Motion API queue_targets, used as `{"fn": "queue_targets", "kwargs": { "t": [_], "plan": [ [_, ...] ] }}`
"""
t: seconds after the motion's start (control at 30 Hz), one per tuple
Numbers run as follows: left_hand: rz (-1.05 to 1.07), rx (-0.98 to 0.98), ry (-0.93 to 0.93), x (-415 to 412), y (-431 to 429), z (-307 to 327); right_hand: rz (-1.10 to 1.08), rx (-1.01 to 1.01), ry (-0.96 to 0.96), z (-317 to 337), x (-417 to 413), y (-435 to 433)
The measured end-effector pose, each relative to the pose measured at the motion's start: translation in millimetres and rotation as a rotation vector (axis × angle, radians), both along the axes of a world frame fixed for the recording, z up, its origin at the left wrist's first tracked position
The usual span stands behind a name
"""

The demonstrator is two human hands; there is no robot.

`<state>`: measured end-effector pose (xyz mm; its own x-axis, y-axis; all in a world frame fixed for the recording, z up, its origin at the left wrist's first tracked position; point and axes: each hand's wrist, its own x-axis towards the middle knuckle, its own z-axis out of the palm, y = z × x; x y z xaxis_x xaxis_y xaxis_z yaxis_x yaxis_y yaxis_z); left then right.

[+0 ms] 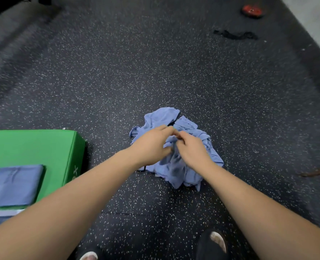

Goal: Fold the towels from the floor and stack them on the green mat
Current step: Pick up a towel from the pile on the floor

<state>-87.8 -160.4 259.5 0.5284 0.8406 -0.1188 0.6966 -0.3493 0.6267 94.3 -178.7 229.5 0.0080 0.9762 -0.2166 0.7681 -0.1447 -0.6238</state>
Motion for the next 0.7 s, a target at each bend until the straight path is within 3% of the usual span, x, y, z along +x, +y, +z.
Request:
{"fn": "queue_targets", "kwargs": {
  "t": [0.2,0.37,0.5,0.7],
  "plan": [
    [0.153,0.084,-0.259,-6,-3,32,0.012,0.160,0.086,99,7,-6],
    [0.180,-0.116,-0.570,-5,-12,72,0.115,0.222,0.142,142,5,-28],
    [0.182,-0.080,-0.561,-14,-21,95,0.097,0.284,0.113,160,16,-40],
    [0.384,-0.018,-0.429,-40,-32,103,0.097,0.083,-0.031,166,40,-57]
  ]
}}
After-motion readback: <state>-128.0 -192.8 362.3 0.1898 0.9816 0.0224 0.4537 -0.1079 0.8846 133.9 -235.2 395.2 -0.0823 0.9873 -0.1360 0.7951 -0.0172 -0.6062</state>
